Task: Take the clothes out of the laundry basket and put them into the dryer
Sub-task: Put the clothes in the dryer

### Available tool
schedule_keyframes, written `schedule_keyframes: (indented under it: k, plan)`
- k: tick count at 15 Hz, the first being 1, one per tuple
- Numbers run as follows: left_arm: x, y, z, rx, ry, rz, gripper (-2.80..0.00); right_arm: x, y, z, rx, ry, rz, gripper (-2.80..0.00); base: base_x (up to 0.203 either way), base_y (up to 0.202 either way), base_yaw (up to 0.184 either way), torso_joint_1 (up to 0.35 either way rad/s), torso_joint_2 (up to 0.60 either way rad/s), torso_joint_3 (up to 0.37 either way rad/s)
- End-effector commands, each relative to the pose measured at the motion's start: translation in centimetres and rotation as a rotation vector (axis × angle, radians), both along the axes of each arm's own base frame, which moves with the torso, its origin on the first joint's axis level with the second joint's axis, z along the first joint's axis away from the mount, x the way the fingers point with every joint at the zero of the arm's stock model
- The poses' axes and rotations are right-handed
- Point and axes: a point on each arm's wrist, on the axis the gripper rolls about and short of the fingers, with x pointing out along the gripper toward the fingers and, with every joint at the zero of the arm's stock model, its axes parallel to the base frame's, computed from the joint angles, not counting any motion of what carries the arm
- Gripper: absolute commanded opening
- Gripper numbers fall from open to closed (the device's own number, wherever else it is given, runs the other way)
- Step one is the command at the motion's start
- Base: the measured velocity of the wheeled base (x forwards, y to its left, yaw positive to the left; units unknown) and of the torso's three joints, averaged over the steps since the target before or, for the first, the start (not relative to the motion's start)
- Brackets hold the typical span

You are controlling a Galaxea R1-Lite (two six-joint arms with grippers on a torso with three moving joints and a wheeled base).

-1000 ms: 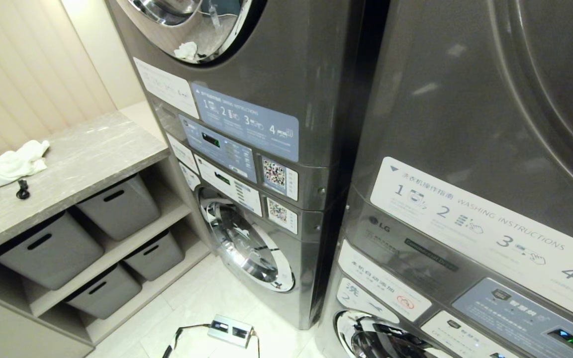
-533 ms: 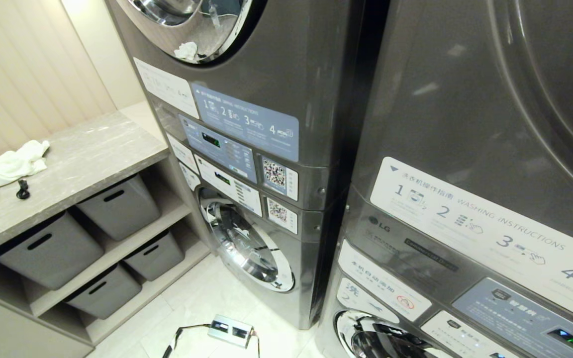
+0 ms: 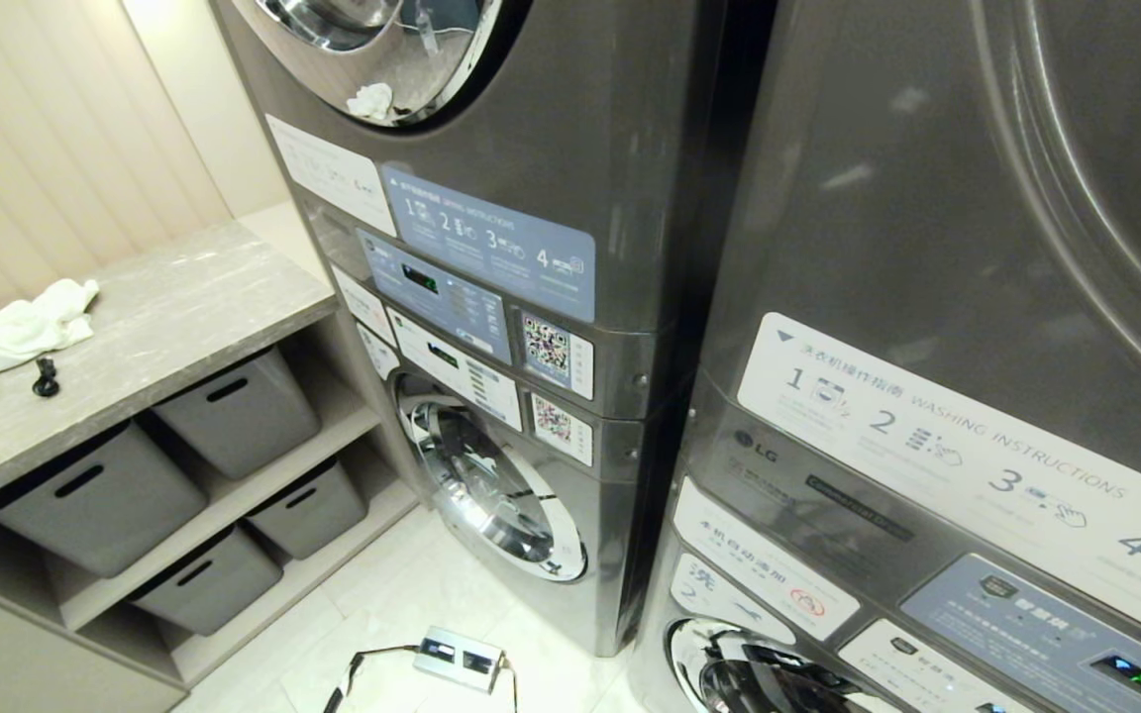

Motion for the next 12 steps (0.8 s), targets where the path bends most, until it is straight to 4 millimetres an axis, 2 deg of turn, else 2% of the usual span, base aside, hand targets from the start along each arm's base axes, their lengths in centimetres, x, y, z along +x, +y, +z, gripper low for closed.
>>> schedule_keyframes:
  k: [1, 3, 5, 8, 12]
  plan:
    - [0.0, 0.0, 0.0, 0.0, 0.0, 0.001, -2.8, 0.2, -1.7, -0.3, 0.023, -0.005, -0.052, 0.0, 0.0, 0.0, 0.0, 0.0, 0.0, 0.0]
    - [0.0, 0.0, 0.0, 0.0, 0.002, 0.001, -2.8, -2.5, -1.2, 0.9, 0.059, -0.087, -0.011, 0.0, 0.0, 0.0, 0.0, 0.0, 0.0, 0.0]
    - [0.0, 0.0, 0.0, 0.001, 0.003, 0.001, -2.8, -5.1, -0.1, 1.4, 0.038, -0.09, 0.081, 0.0, 0.0, 0.0, 0.0, 0.0, 0.0, 0.0]
    - [0.0, 0.0, 0.0, 0.002, 0.003, 0.0, -2.8, -7.6, 1.0, -1.1, 0.08, 0.161, 0.198, 0.0, 0.0, 0.0, 0.0, 0.0, 0.0, 0.0]
    - [0.0, 0.0, 0.0, 0.002, 0.002, 0.001, -2.8, -11.0, 2.2, -4.5, 0.216, 0.487, 0.225, 0.0, 0.0, 0.0, 0.0, 0.0, 0.0, 0.0]
